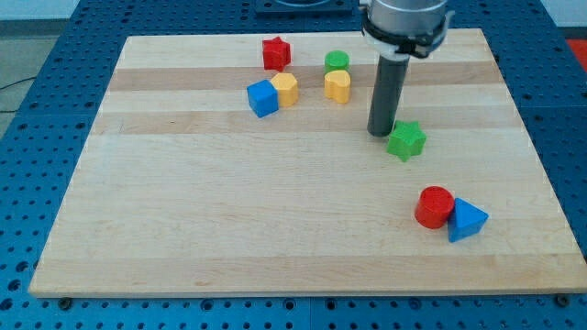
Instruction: Push the blue cube into the green star
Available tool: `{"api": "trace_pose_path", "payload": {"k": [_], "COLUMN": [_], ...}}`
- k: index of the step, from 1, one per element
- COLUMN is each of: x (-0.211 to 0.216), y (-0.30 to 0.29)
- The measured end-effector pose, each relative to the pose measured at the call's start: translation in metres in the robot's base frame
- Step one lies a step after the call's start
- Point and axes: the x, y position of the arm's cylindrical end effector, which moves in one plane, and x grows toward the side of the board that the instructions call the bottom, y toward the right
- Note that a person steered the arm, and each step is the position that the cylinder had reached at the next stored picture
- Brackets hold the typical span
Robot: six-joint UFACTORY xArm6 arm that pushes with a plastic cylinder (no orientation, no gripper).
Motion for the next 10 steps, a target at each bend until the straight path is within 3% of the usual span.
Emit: {"api": "trace_pose_path", "payload": {"k": [1,2,3,4,5,6,7,8,9,10], "x": [0.013,0.071,0.079,0.063,0.073,0.061,-0.012,-0.050,-0.035,-0.056], "y": [0.039,0.040,0.040,-0.004,-0.097,-0.194,-0.212,-0.190,-0.136,-0.162]}}
